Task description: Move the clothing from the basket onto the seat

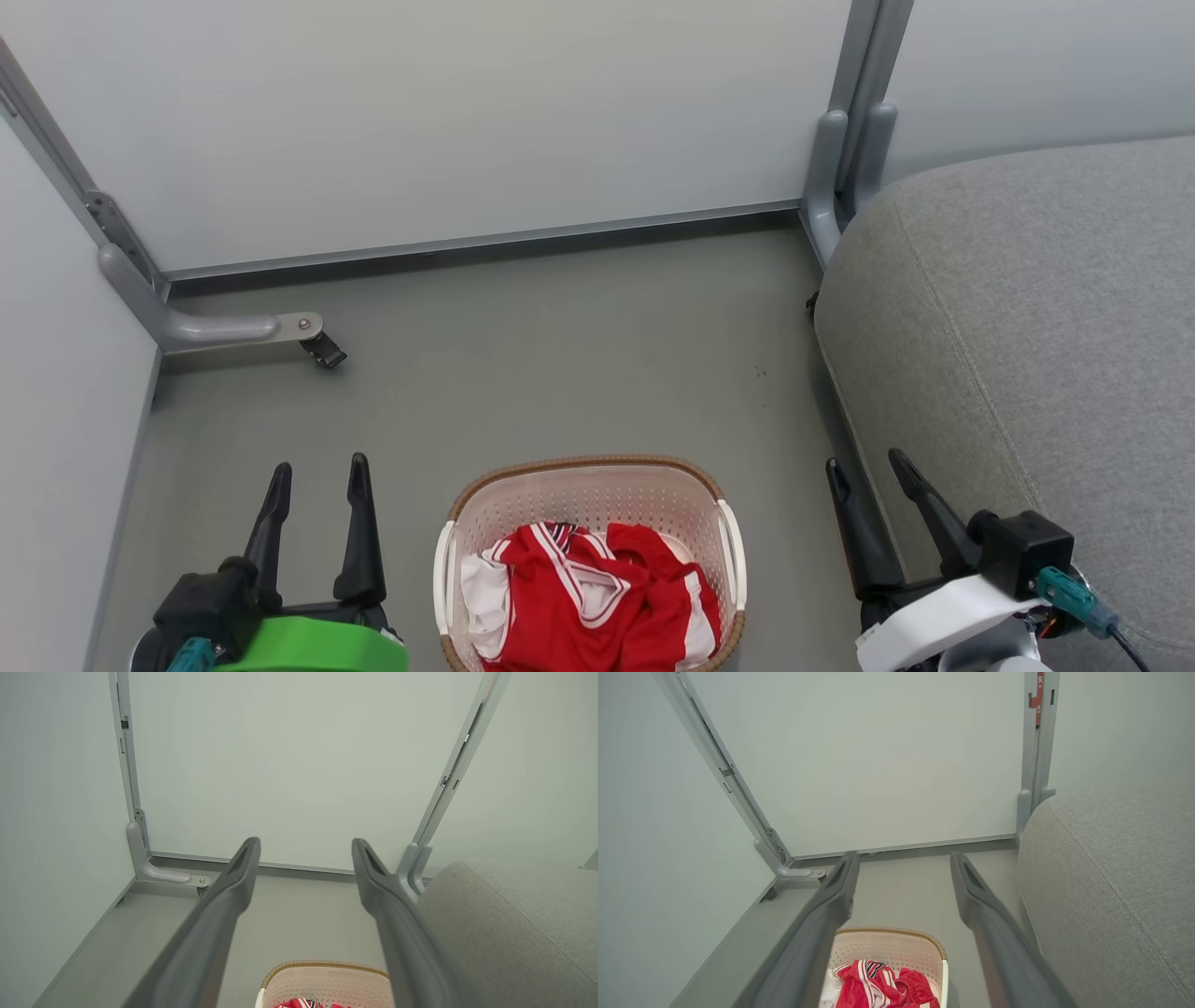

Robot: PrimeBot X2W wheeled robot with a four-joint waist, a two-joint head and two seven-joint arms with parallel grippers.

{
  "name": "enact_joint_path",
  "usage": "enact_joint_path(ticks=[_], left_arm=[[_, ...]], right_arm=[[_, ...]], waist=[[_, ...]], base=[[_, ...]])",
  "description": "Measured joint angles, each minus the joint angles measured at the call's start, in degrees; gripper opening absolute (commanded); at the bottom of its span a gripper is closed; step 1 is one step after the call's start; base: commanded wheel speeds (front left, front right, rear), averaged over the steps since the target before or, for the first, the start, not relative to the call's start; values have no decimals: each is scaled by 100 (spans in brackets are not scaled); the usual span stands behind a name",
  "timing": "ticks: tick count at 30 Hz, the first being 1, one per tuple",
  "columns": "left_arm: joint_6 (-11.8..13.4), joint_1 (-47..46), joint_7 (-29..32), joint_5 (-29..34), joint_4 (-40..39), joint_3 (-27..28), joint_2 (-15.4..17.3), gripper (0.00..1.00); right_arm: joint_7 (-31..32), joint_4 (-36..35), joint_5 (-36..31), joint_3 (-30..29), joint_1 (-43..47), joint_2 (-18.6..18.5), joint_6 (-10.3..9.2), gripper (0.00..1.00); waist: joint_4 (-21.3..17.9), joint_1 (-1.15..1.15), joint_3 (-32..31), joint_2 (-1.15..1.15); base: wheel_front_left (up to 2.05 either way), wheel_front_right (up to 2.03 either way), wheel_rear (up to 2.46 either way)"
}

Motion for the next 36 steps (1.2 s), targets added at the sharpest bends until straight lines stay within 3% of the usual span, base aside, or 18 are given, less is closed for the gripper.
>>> enact_joint_path(ticks=[26, 36], left_arm=[[-60, 151, -292, 1156, -4, -165, 9, 100], [-85, 170, -336, 1308, 23, -207, 10, 100]], right_arm=[[-292, -120, -1011, 166, 67, -10, 0, 100], [-328, -130, -1148, 218, 73, -12, 0, 100]], waist=[[7, 0, -38, 0], [-18, 0, -34, 0]], base=[[0, 0, 0], [0, 0, 0]])
